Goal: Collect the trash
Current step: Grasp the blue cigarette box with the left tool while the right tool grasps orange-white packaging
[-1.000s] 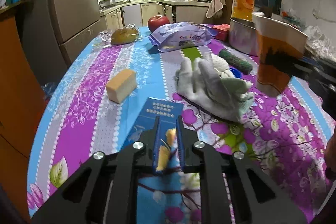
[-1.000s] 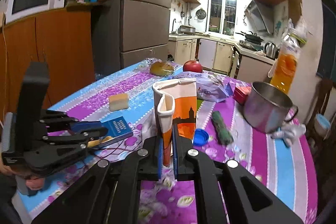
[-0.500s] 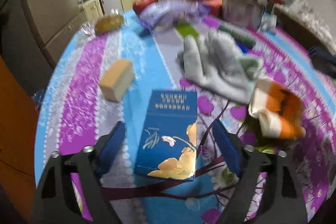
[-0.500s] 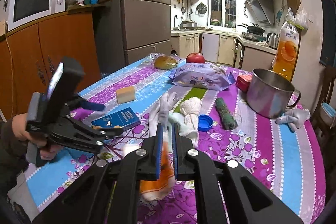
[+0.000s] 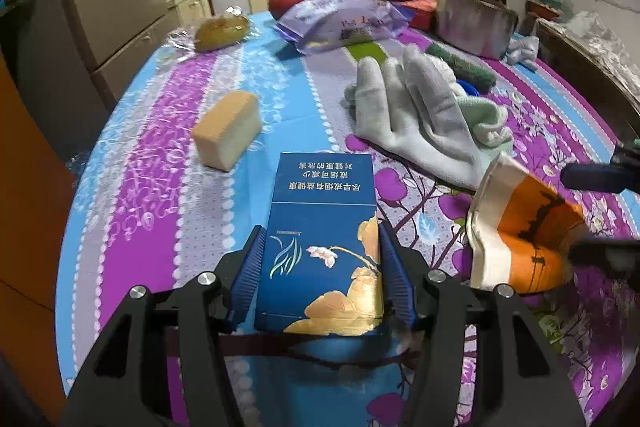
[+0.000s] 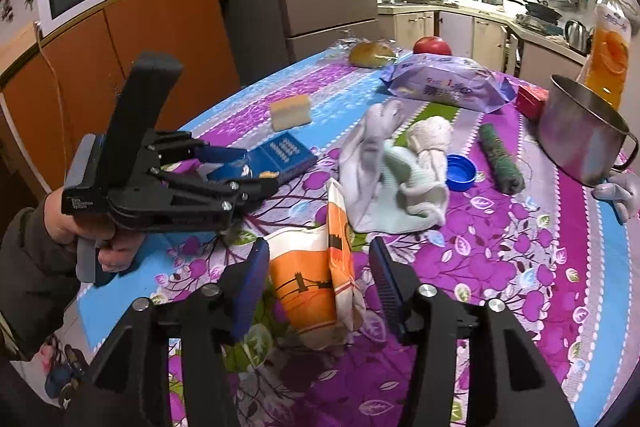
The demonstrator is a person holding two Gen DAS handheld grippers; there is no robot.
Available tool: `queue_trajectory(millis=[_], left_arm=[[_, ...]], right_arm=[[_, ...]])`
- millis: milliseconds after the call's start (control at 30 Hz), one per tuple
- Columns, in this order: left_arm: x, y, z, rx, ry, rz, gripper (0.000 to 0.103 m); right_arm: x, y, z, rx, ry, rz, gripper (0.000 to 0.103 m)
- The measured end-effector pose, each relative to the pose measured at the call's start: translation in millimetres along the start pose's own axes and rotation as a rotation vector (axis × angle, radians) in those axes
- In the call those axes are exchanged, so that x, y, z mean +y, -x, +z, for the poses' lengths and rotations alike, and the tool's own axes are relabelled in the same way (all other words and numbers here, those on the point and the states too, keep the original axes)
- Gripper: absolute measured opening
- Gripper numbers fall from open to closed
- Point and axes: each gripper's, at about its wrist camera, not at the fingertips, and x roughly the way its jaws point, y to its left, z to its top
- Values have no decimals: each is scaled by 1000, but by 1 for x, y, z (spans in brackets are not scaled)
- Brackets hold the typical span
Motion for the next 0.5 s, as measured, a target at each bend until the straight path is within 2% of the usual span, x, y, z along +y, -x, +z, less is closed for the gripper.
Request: queue_trajectory(millis=[67, 133, 167, 200, 367, 500], left_arm=[[1, 6, 0, -20, 16, 7, 54], [2, 15, -1, -49, 36, 11, 54], [1, 21, -2, -66, 49, 11, 54], [0, 26, -3, -82, 62, 16, 54], [-14, 55, -11, -160, 109, 63, 54], [-38, 82, -14, -235, 150, 157, 54]], right_arm=[[1, -9, 0, 21, 9, -47, 52], [-2, -16, -1, 38, 0, -63, 36], [-2, -19, -2, 37, 1, -87, 17], [-3, -18, -4, 31, 1, -101, 11], [-2, 12, -10, -90, -52, -185, 10], [12, 49, -12, -207, -46, -337, 10]])
